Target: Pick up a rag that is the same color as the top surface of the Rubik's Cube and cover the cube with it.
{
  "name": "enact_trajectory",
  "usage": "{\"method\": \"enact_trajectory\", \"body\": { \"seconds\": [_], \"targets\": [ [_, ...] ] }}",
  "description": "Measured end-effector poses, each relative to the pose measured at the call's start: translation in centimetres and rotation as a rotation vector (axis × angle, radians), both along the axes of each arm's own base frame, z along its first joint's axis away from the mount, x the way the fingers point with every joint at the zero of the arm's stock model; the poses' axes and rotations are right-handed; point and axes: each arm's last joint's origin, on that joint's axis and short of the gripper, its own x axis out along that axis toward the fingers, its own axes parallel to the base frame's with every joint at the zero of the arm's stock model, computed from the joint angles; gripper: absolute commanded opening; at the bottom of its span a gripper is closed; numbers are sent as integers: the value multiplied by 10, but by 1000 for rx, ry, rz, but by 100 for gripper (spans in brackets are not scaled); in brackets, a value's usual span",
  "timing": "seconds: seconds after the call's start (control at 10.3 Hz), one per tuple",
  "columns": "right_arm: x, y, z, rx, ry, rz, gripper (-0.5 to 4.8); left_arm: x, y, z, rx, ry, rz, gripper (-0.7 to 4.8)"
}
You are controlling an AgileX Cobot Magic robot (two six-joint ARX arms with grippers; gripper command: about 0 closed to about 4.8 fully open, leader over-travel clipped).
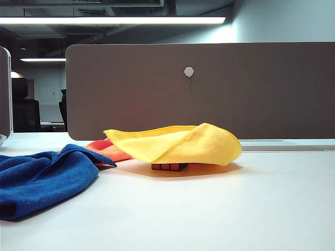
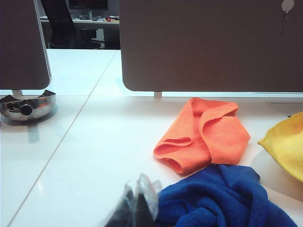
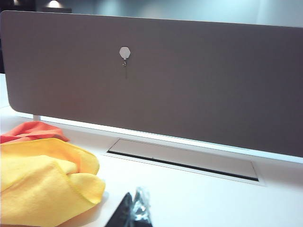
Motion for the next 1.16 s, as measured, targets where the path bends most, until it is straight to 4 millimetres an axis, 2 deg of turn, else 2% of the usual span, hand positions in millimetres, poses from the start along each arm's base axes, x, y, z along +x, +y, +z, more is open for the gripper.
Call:
{"method": "enact_trajectory", "body": {
  "seconds": [0.19, 0.29, 0.48, 0.77, 0.97, 1.16],
  "targets": [
    [0, 2, -1, -63, -8, 58, -5, 0, 0, 1, -16, -8, -1, -5],
    [0, 2, 0, -85, -16, 59, -5, -1, 0, 8, -2, -50, 0, -5],
    [-3, 1, 9, -77, -114, 37, -5, -1, -1, 9, 27, -60, -17, -5],
    [-3, 0, 9, -20, -107, 10, -5, -4, -1, 19, 50, -98, -15, -5],
    [-3, 0, 9, 25, -97, 0, -5, -1, -1, -1, 50, 47, -18, -5],
    [-1, 0, 6, 39, -55, 4, -5, 0, -1, -5, 50, 61, -19, -5]
  ]
}}
